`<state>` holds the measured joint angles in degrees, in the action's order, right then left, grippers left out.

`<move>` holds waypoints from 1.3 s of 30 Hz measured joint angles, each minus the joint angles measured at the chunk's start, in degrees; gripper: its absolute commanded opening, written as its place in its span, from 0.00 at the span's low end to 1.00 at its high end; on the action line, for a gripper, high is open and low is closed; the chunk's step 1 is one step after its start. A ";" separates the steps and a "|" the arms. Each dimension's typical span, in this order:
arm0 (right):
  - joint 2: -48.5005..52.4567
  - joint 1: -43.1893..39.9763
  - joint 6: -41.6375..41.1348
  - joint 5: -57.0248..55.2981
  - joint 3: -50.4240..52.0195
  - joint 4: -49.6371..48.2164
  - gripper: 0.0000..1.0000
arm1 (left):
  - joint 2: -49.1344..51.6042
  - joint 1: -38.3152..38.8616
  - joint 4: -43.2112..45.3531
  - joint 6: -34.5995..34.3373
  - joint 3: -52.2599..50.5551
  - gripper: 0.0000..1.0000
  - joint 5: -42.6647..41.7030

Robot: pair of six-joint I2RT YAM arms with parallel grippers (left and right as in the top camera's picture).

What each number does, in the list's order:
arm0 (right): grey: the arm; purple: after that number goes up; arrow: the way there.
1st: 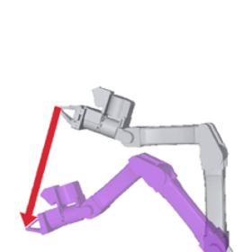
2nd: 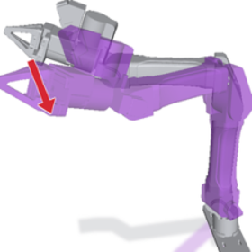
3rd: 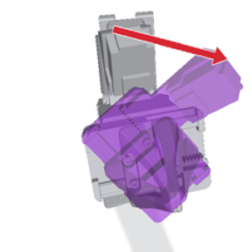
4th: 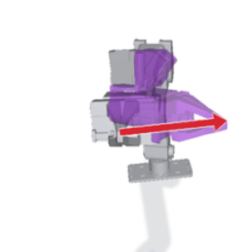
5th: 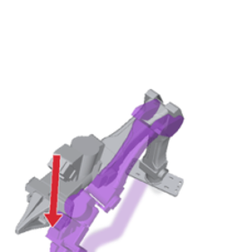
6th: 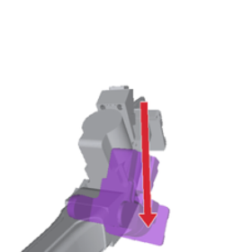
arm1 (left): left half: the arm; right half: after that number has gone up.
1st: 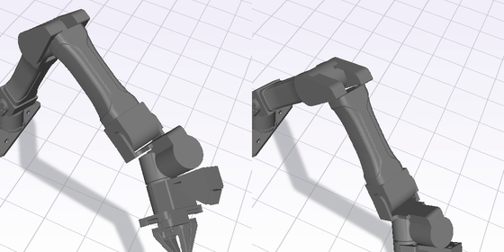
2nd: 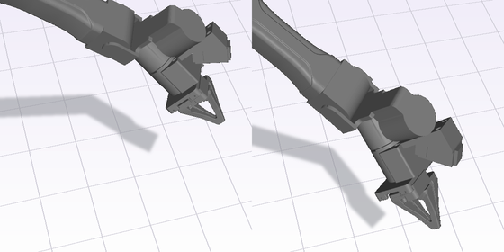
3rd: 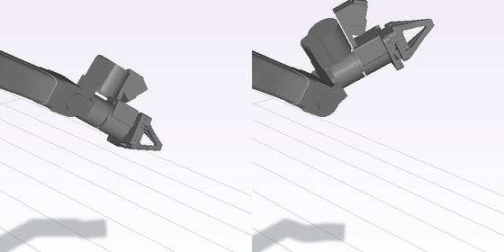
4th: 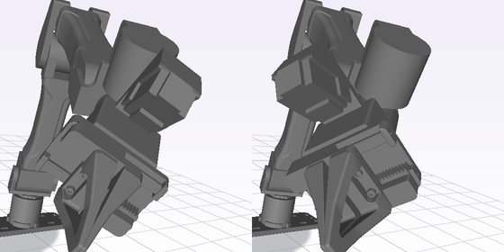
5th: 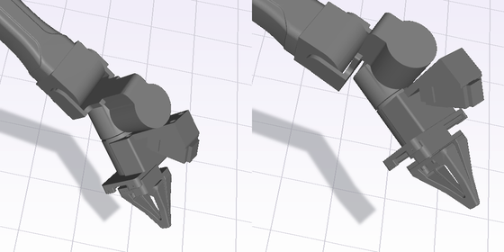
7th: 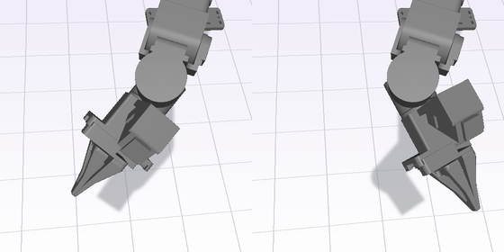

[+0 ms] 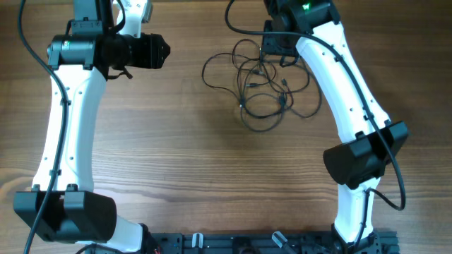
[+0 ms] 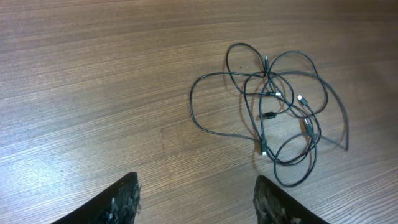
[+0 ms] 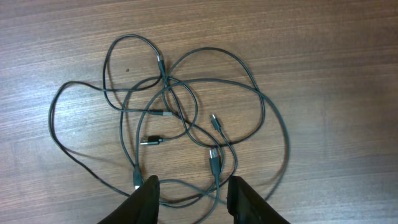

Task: Untangle cables
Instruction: 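Lower the right gripper back onto the cable pile centre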

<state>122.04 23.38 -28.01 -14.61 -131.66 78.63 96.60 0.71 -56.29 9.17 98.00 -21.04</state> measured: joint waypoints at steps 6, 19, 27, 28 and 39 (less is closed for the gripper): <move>0.02 0.00 0.22 0.00 0.00 -0.09 0.41 | 0.00 0.00 -0.13 0.00 0.00 0.61 0.15; 0.02 0.00 2.80 0.31 13.55 -13.49 0.42 | 0.00 0.00 -0.04 0.00 0.00 0.61 0.17; 0.17 0.00 2.80 1.09 25.11 -24.57 0.39 | 0.02 0.00 0.24 0.00 0.00 0.61 0.17; 0.17 0.00 2.80 1.09 25.94 -25.59 0.39 | 0.02 0.00 0.24 0.00 0.00 0.61 0.17; 0.22 0.00 3.45 1.11 36.33 -37.03 0.39 | 0.04 0.00 0.31 0.00 0.00 0.61 0.15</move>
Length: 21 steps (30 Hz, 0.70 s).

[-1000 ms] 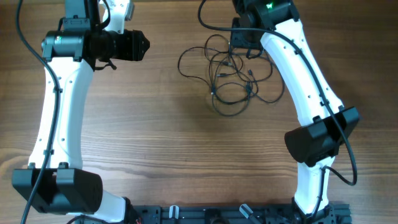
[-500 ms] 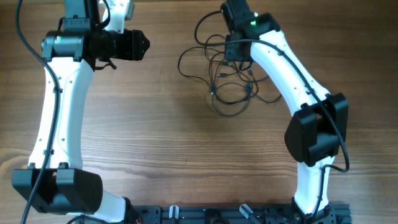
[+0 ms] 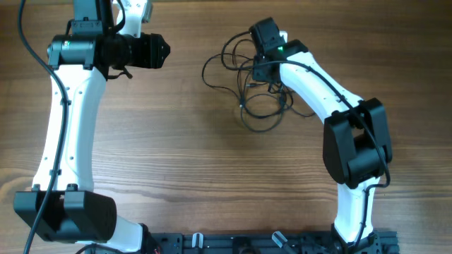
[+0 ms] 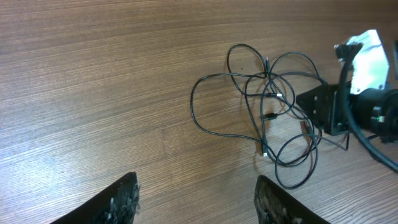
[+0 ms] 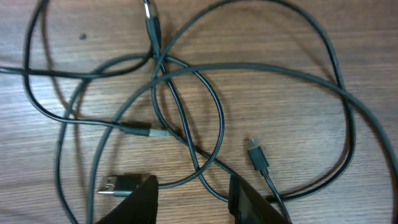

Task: Untangle cables
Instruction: 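Lower the right gripper back onto the cable pile centre, then push the right gripper into the tangle and grasp a cable loop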

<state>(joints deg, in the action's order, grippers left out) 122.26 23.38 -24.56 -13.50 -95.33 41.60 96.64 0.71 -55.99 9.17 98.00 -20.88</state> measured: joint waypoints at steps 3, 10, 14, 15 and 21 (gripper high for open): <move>0.00 -0.07 0.11 0.00 1.53 -2.19 0.39 | 0.00 0.00 -0.24 0.00 0.00 0.61 0.00; 0.02 -0.94 1.07 -0.02 3.19 -5.53 0.40 | 0.00 0.00 -0.44 0.00 0.00 0.61 -0.02; 0.02 -1.92 1.53 -0.04 5.49 -9.46 0.40 | 0.00 0.00 -0.48 0.00 0.00 0.61 -0.02; 0.02 -2.12 1.57 -0.02 6.16 -10.29 0.41 | 0.00 0.00 -0.46 0.00 0.00 0.61 -0.02; 0.02 -2.64 1.73 -0.04 8.00 -12.28 0.41 | 0.00 0.00 -0.46 0.00 0.00 0.61 -0.04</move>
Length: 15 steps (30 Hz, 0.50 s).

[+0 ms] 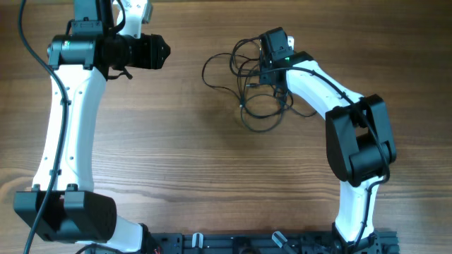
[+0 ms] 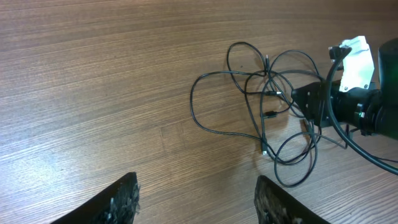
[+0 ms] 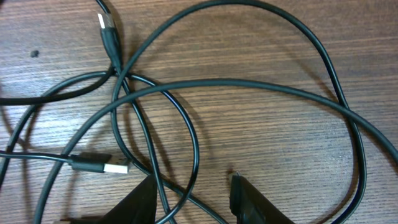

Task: Untangle cables
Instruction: 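Push the right gripper into the tangle and grasp a cable loop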

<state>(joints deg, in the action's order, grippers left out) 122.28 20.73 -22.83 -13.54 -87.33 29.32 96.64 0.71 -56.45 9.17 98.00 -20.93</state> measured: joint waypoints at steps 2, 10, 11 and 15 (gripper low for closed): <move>0.00 0.00 0.20 0.04 0.00 -0.24 0.41 | 0.00 0.00 0.00 0.00 0.00 0.61 -0.22; 1.66 0.00 0.61 1.05 0.00 -0.22 0.41 | 0.00 0.00 0.00 0.00 0.00 0.61 -0.87; 2.27 0.00 0.61 1.16 0.00 -0.24 0.41 | 0.00 0.00 0.00 0.00 0.00 0.62 -1.03; 3.30 0.00 0.20 2.19 -0.02 -0.70 0.41 | 0.00 0.00 0.00 0.00 0.00 0.62 -1.18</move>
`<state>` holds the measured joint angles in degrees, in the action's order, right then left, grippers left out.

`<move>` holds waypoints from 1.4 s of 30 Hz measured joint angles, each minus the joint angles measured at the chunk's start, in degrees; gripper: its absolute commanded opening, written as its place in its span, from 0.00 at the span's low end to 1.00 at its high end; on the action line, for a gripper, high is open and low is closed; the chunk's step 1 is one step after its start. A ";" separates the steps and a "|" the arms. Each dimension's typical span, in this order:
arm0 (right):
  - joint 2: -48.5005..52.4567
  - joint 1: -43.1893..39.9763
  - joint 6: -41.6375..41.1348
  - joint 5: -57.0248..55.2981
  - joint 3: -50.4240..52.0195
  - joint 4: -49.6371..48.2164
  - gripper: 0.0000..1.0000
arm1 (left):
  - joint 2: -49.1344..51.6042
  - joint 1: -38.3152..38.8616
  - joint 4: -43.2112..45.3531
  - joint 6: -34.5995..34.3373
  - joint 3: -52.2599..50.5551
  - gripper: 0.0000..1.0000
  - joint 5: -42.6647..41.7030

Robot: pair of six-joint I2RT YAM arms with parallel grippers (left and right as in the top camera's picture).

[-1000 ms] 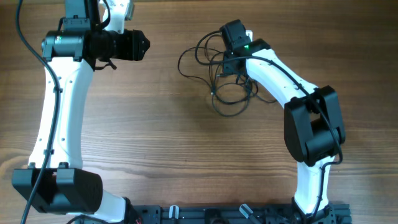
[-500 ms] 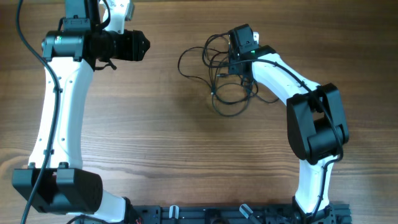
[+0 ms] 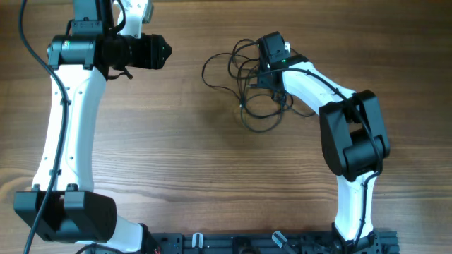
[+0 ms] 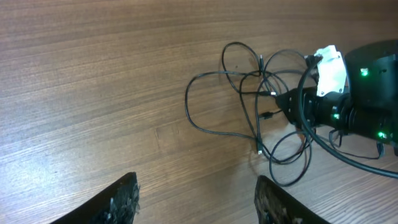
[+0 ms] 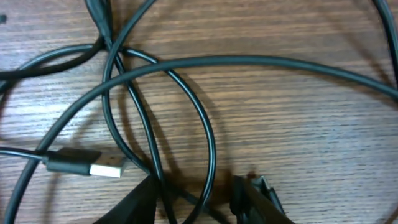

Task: Untangle cables
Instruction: 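Push the right gripper into the tangle and grasp a cable loop, then pull the grasped cable up and away to the upper right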

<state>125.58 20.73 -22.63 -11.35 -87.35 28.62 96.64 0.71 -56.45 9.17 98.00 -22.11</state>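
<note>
Several thin black cables lie in one tangle [image 3: 256,83] on the wooden table, at the back right of centre; the left wrist view shows it too [image 4: 264,118]. My right gripper [image 5: 196,202] is open and down on the tangle's middle, with two crossing strands [image 5: 208,149] running between its fingers. A USB plug [image 5: 93,165] lies to the left of them and a small connector [image 5: 268,190] sits by the right finger. My left gripper [image 4: 196,202] hangs open and empty, high over the table to the left of the tangle.
The right arm [image 3: 311,67] reaches across the tangle from the right. A loose loop [image 3: 263,118] of cable sticks out toward the table's middle. Bare wooden tabletop [image 3: 176,155] surrounds the tangle.
My right gripper has come lower onto the tangle, and the strands now fill more of its view and pass between its fingers. The left gripper stays open, its view shifted slightly.
My right gripper first hung open, high over the whole tangle at the back of the table. At each later moment it was lower and closer to the tangle's centre. It now stands open around crossing strands. The cables kept their layout.
</note>
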 measured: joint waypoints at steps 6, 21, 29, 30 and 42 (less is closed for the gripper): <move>0.00 -0.02 0.37 1.11 0.00 -0.15 0.33 | 0.00 0.00 0.00 0.00 0.00 0.61 -0.09; 0.07 8.87 1.20 12.61 -0.11 -1.97 0.04 | 0.00 0.00 1.22 0.02 0.00 0.64 -0.04; 0.11 10.80 -3.04 13.07 -0.55 -0.81 0.05 | 0.00 -0.44 1.36 0.02 0.00 0.64 0.20; 0.07 10.43 -3.30 12.61 -0.55 -0.63 0.05 | 0.00 -0.52 1.36 0.02 0.00 0.64 0.22; -14.88 4.22 -3.67 5.75 -0.55 2.23 0.05 | 0.00 -0.76 1.36 0.02 0.00 0.65 0.39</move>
<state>110.69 24.95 -26.30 -5.61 -87.90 30.85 96.64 -0.05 -55.09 9.19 98.00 -21.71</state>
